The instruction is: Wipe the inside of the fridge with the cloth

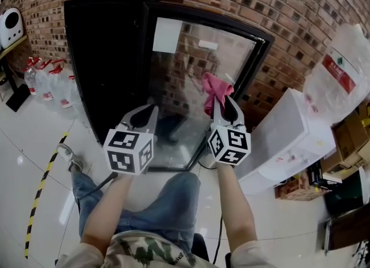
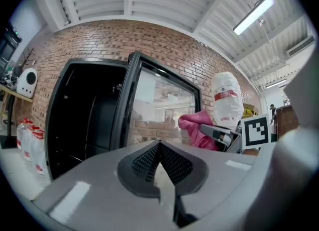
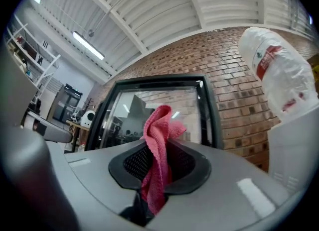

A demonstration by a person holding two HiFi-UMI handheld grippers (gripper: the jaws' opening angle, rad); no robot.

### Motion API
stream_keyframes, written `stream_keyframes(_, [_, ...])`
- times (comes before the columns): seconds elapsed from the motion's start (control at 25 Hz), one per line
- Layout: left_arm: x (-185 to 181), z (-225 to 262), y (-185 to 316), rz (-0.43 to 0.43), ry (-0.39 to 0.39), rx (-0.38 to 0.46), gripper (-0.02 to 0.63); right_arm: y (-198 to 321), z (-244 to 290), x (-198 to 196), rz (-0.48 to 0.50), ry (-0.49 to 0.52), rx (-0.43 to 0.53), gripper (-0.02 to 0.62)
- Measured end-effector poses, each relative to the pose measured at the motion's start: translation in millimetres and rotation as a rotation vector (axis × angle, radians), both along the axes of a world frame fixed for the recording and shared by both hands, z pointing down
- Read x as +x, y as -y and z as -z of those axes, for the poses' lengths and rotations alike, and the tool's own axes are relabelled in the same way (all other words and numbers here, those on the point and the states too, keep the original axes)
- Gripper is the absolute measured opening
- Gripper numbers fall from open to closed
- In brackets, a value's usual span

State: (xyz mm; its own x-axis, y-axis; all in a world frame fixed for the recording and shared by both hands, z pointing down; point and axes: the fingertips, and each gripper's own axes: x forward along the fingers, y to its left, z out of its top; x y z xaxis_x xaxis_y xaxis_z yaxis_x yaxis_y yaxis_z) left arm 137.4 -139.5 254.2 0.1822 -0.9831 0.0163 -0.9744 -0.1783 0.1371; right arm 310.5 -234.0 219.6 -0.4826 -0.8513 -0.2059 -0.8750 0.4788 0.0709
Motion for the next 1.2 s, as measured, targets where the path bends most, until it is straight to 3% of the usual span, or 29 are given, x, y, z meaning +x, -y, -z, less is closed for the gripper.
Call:
stream_keyframes(0.28, [4.2, -9.8, 0.5, -0.010, 0.013, -0.022, -0.006, 24.8, -8.2, 66.3, -0.146, 0.047, -0.029, 0.072])
stream_keyframes(0.48, [1.2, -12.2, -0.7, 0.000, 0.016, -0.024, -0.006, 20.2, -12.3, 63.9, -0.143, 0.051, -0.033, 0.072])
stream_keyframes(0.68, [-4.6, -18.4, -4.7, 0.018, 0.017, -0.016, -0.006, -20.7, -16.7, 5.9, -0.037, 0.065, 0.010, 0.072])
stream_keyframes(0.8, [-9.1, -27.5, -8.8, 0.025, 0.000, -0.026, -0.006, -48.5, -36.1, -48.8, 0.059, 0.011, 0.014, 0.072])
stream_keyframes(0.96, [-18.3, -35.5, -14.5, 0.045, 0.004, -0.024, -0.006, -71.6, -69.7, -106.3, 0.152, -0.034, -0.033, 0.072])
stream_keyframes(1.2, [-38.4, -53.6, -27.2, 0.083, 0.001, -0.038, -0.006, -89.2, -111.8, -157.0, 0.219, -0.075, -0.112, 0.072])
